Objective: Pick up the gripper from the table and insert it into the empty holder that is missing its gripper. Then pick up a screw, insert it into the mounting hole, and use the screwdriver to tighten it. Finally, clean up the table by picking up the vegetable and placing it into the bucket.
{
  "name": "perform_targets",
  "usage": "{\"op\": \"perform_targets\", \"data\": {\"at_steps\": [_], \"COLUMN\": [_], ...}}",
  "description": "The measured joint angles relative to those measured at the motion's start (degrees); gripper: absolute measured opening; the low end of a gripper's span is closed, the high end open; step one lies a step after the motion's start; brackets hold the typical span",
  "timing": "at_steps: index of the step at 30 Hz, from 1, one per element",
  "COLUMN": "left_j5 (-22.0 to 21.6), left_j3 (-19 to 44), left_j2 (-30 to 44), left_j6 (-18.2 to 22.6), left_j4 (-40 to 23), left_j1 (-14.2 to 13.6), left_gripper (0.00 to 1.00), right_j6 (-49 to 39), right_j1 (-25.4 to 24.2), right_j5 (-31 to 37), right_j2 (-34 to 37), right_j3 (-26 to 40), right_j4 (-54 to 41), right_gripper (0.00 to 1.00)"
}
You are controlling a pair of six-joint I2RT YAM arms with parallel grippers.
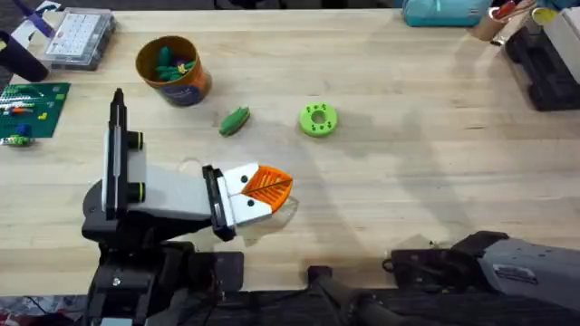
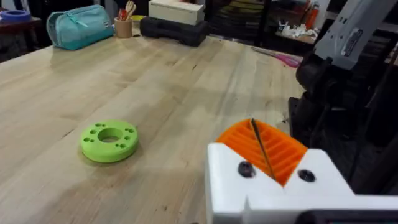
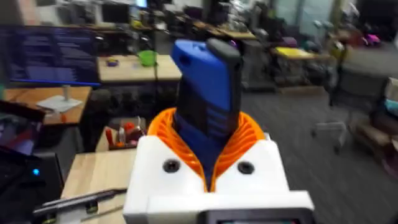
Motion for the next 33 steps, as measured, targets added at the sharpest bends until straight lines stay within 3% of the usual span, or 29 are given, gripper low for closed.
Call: {"op": "perform_targets", "data": {"at_steps": [5,6,10,33], "left_j5": [0.00,-0.01,-0.01,-0.01], "left_j3": [0.00,0.00,0.00,0.00], "left_j2": [-0.01,0.00,0.00,0.00], "left_j6": [-0.02,-0.02,0.00,0.00], "left_j4": [0.00,0.00,0.00,0.00], "left_j1": [0.00,0.00,0.00,0.00], "left_gripper": [0.005,0.005,0.005,0.005], "right_j6": [6.11,9.68,13.44,17.77], "right_j1": [1.16,1.75,2.52,7.40], "right_j5": [-1.87,-3.26,-6.41,-21.32], "right_j2": [0.74,1.19,1.53,1.62], "right_j3": [-7.07,-11.39,-15.02,-15.51], "right_j4": [12.13,17.82,21.42,25.89], "right_gripper": [0.026,0.026,0.026,0.026]}}
